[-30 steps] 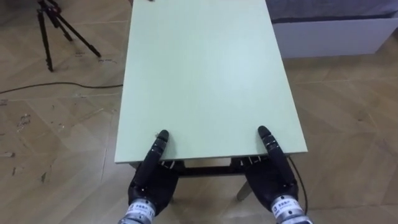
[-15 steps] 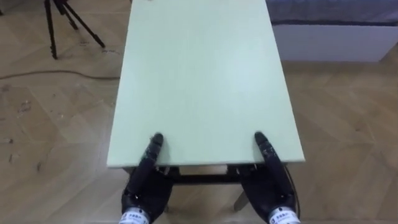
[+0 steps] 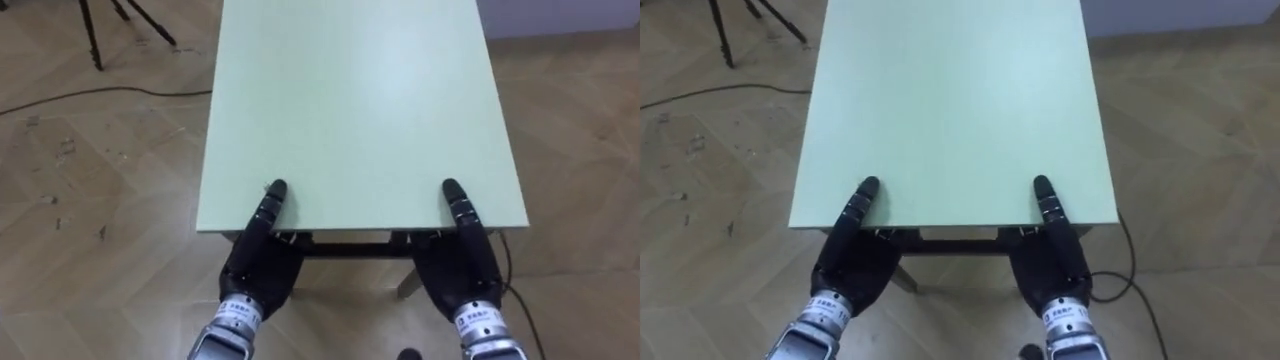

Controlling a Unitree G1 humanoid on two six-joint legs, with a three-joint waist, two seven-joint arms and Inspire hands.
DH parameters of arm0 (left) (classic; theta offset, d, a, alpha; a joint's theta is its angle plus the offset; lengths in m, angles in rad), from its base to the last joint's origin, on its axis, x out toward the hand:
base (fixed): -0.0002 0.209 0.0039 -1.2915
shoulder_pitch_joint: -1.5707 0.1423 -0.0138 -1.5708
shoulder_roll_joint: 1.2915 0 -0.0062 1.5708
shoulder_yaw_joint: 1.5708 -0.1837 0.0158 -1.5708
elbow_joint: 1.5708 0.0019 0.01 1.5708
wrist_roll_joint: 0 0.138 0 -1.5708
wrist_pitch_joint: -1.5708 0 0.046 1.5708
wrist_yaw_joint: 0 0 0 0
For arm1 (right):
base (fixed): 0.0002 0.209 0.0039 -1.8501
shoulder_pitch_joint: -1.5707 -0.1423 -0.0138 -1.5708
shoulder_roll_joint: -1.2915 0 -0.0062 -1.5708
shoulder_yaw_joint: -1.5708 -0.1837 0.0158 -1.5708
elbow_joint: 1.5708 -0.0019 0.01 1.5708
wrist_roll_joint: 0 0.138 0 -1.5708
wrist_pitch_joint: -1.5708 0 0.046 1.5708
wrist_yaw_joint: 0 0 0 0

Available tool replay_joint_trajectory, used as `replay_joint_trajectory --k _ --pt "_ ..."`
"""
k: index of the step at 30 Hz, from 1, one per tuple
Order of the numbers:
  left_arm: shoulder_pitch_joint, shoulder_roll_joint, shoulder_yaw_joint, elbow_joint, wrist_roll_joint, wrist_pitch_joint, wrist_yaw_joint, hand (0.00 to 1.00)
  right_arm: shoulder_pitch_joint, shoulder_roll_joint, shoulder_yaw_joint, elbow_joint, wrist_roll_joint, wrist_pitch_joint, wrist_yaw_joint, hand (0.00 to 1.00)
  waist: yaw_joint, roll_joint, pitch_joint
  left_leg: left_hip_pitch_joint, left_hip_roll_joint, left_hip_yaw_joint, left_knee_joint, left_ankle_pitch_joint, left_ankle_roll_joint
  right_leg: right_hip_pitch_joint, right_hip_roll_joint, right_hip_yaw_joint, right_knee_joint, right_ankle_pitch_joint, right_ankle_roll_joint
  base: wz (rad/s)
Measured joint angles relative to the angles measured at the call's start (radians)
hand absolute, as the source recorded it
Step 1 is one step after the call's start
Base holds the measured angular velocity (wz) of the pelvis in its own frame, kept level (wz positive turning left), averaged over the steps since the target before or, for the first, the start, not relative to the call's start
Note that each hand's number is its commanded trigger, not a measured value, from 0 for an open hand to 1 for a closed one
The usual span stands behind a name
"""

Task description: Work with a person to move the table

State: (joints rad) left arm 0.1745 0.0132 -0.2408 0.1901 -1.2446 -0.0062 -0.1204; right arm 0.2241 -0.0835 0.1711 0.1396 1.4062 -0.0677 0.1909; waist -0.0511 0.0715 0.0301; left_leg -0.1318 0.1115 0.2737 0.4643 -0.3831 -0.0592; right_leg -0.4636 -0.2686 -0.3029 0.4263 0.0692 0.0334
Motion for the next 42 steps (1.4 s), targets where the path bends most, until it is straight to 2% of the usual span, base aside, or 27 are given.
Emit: replay_joint_trajectory --k 2,4,6,8,10,11,13,15,16,17,18,19,20,21,22,23,24,25,27,28,29,35,37,39,40,41,42 --pt "0.008 0.002 0.0 0.0 -0.003 0.0 0.0 1.0 0.006 0.001 0.0 0.0 -0.002 0.008 0.0 1.0 0.0 -0.005 -0.0013 -0.027 -0.02 0.022 0.042 -0.013 0.033 0.0 -0.013 -0.001 -0.053 0.077 0.006 -0.22" --pt "0.013 0.006 -0.004 0.001 -0.008 0.0 -0.001 1.0 0.015 0.006 -0.014 0.0 -0.003 0.032 0.0 1.0 -0.01 -0.012 -0.0029 -0.072 -0.028 0.045 0.107 -0.026 0.073 0.0 -0.026 0.0 -0.108 0.184 0.023 -0.05" --pt "0.02 0.009 -0.009 0.0 -0.008 0.001 -0.002 1.0 0.025 0.01 -0.03 0.0 -0.004 0.054 0.0 1.0 -0.03 -0.012 -0.004 -0.094 -0.004 0.087 0.141 -0.034 0.101 0.0 -0.034 -0.001 -0.096 0.224 0.036 0.28" --pt "0.022 0.014 -0.031 0.001 0.016 0.007 0.002 1.0 0.068 0.019 -0.049 -0.001 0.014 0.061 0.012 1.0 -0.054 -0.012 -0.0051 -0.098 0.041 0.154 0.154 -0.026 0.119 0.0 -0.047 0.003 0.178 0.021 0.031 0.72" --pt "0.028 0.02 -0.039 -0.005 0.026 0.013 0.001 1.0 0.089 0.019 -0.054 -0.002 0.03 0.06 0.028 1.0 -0.058 -0.013 -0.0063 -0.102 0.059 0.209 0.153 -0.017 0.129 0.007 -0.044 0.0 0.342 -0.09 0.016 0.48" --pt "0.031 0.02 -0.039 -0.006 0.029 0.016 0.001 1.0 0.094 0.017 -0.048 -0.003 0.036 0.054 0.03 1.0 -0.057 -0.017 -0.0065 -0.102 0.058 0.247 0.152 -0.014 0.135 0.017 -0.045 0.004 0.386 -0.132 0.016 0.28" --pt "0.036 0.018 -0.036 -0.006 0.031 0.016 0.001 1.0 0.094 0.012 -0.033 -0.004 0.034 0.038 0.029 1.0 -0.058 -0.023 -0.0058 -0.098 0.051 0.274 0.146 -0.009 0.145 0.021 -0.045 0.022 0.398 -0.146 0.017 0.17" --pt "0.041 0.024 -0.038 -0.008 0.033 0.018 0.001 1.0 0.106 0.012 -0.025 -0.004 0.045 0.032 0.025 1.0 -0.058 -0.039 -0.0069 -0.083 0.056 0.308 0.132 -0.005 0.15 0.031 -0.043 0.047 0.51 -0.181 0.015 0.33" --pt "0.055 0.026 -0.038 -0.012 0.041 0.019 -0.002 1.0 0.125 0.008 -0.012 -0.007 0.068 0.032 0.025 1.0 -0.054 -0.069 -0.0167 -0.055 0.05 0.353 0.105 0.002 0.153 0.079 -0.045 0.052 0.608 -0.224 0.006 0.25" --pt "0.07 0.033 -0.038 -0.024 0.04 0.018 -0.007 1.0 0.127 -0.01 0.011 -0.01 0.082 0.019 0.028 1.0 -0.053 -0.084 -0.0219 -0.04 0.051 0.389 0.1 0.007 0.149 0.142 -0.041 0.049 0.632 -0.252 0.002 0.0" --pt "0.074 0.033 -0.038 -0.026 0.037 0.018 -0.01 1.0 0.125 -0.019 0.021 -0.011 0.083 0.012 0.028 1.0 -0.045 -0.084 -0.0192 -0.04 0.054 0.394 0.111 0.008 0.147 0.162 -0.038 0.05 0.61 -0.271 0.011 -0.48" --pt "0.084 0.036 -0.038 -0.029 0.031 0.018 -0.01 1.0 0.12 -0.026 0.048 -0.008 0.089 0.001 0.025 1.0 -0.018 -0.085 -0.0095 -0.06 0.063 0.348 0.151 0.009 0.146 0.174 0.0 0.046 0.556 -0.282 0.019 -0.73" --pt "0.096 0.037 -0.04 -0.036 0.031 0.017 -0.01 1.0 0.122 -0.033 0.056 -0.007 0.096 0.002 0.024 1.0 0.007 -0.061 -0.0172 -0.127 0.03 0.24 0.153 0.026 0.168 0.19 0.055 0.068 0.488 -0.281 0.019 -0.68" --pt "0.098 0.032 -0.042 -0.037 0.032 0.013 -0.01 1.0 0.121 -0.036 0.055 -0.008 0.095 0.003 0.025 1.0 0.007 -0.05 -0.0232 -0.158 -0.014 0.195 0.117 0.058 0.176 0.191 0.078 0.083 0.441 -0.287 0.027 -0.32" --pt "0.098 0.037 -0.048 -0.071 0.032 0.005 -0.008 1.0 0.118 -0.039 0.046 -0.031 0.094 0.004 0.032 1.0 0.002 -0.035 -0.0299 -0.211 -0.075 0.208 0.029 0.123 0.252 0.185 0.093 0.092 0.428 -0.336 0.057 0.32" --pt "0.086 0.073 -0.053 -0.104 0.033 0.002 -0.004 1.0 0.138 -0.011 0.046 -0.056 0.104 -0.003 0.032 1.0 -0.017 -0.093 -0.0276 -0.217 -0.097 0.276 0.018 0.124 0.277 0.204 0.059 0.087 0.513 -0.396 0.06 0.48" --pt "0.078 0.083 -0.057 -0.106 0.034 0.003 0.001 1.0 0.145 -0.009 0.049 -0.061 0.116 -0.007 0.032 1.0 -0.015 -0.117 -0.0281 -0.221 -0.11 0.288 0.016 0.124 0.284 0.224 0.057 0.09 0.526 -0.421 0.058 0.37" --pt "0.075 0.087 -0.058 -0.106 0.032 0.003 0.008 1.0 0.14 -0.022 0.057 -0.063 0.121 0.001 0.028 1.0 0.002 -0.13 -0.0276 -0.228 -0.113 0.318 0.018 0.123 0.292 0.273 0.072 0.111 0.502 -0.451 0.052 -0.2" --pt "0.075 0.083 -0.056 -0.112 0.017 0.003 0.011 1.0 0.123 -0.049 0.076 -0.079 0.125 -0.017 0.016 1.0 0.042 -0.121 -0.0235 -0.241 -0.108 0.36 0.016 0.127 0.301 0.356 0.101 0.121 0.363 -0.48 0.046 -0.74" --pt "0.074 0.071 -0.047 -0.113 0.022 0.0 0.012 1.0 0.104 -0.056 0.082 -0.08 0.125 -0.026 0.009 1.0 0.06 -0.116 -0.0202 -0.253 -0.102 0.383 0.016 0.134 0.308 0.396 0.11 0.126 0.257 -0.537 0.03 -0.8" --pt "0.072 0.059 -0.034 -0.114 0.03 -0.003 0.015 1.0 0.089 -0.062 0.085 -0.08 0.124 -0.028 0.001 1.0 0.07 -0.109 -0.0189 -0.269 -0.097 0.385 0.018 0.148 0.313 0.41 0.122 0.135 0.183 -0.563 0.03 -0.49" --pt "0.065 0.058 -0.039 -0.112 0.04 -0.012 0.026 1.0 0.092 -0.056 0.08 -0.08 0.124 -0.031 0.006 1.0 0.084 -0.082 -0.0144 -0.336 -0.049 0.377 0.012 0.232 0.336 0.36 0.183 0.134 0.134 -0.584 -0.001 -0.08" --pt "0.064 0.061 -0.044 -0.109 0.04 -0.008 0.032 1.0 0.094 -0.049 0.08 -0.072 0.124 -0.036 0.001 1.0 0.086 -0.074 -0.0114 -0.337 -0.03 0.364 0.012 0.255 0.323 0.354 0.206 0.135 0.146 -0.578 -0.013 0.03" --pt "0.058 0.07 -0.058 -0.107 0.038 -0.001 0.044 1.0 0.097 -0.043 0.079 -0.06 0.124 -0.052 -0.005 1.0 0.087 -0.072 -0.0104 -0.336 -0.03 0.34 -0.009 0.305 0.217 0.349 0.22 0.136 0.141 -0.552 -0.028 0.15" --pt "0.052 0.068 -0.059 -0.107 0.038 0.009 0.053 1.0 0.098 -0.043 0.073 -0.056 0.124 -0.058 -0.007 1.0 0.09 -0.073 -0.0098 -0.339 -0.041 0.315 -0.046 0.369 0.076 0.339 0.218 0.132 0.118 -0.518 -0.038 0.06" --pt "0.047 0.067 -0.057 -0.107 0.039 0.017 0.055 1.0 0.098 -0.043 0.069 -0.057 0.124 -0.058 -0.009 1.0 0.1 -0.078 -0.0066 -0.348 -0.053 0.25 -0.072 0.438 -0.026 0.329 0.204 0.12 0.087 -0.476 -0.054 -0.14" --pt "0.047 0.068 -0.057 -0.108 0.039 0.017 0.054 1.0 0.099 -0.041 0.069 -0.055 0.125 -0.056 -0.01 1.0 0.113 -0.079 -0.0032 -0.353 -0.039 0.208 -0.038 0.432 -0.021 0.327 0.196 0.097 0.08 -0.463 -0.057 -0.69"
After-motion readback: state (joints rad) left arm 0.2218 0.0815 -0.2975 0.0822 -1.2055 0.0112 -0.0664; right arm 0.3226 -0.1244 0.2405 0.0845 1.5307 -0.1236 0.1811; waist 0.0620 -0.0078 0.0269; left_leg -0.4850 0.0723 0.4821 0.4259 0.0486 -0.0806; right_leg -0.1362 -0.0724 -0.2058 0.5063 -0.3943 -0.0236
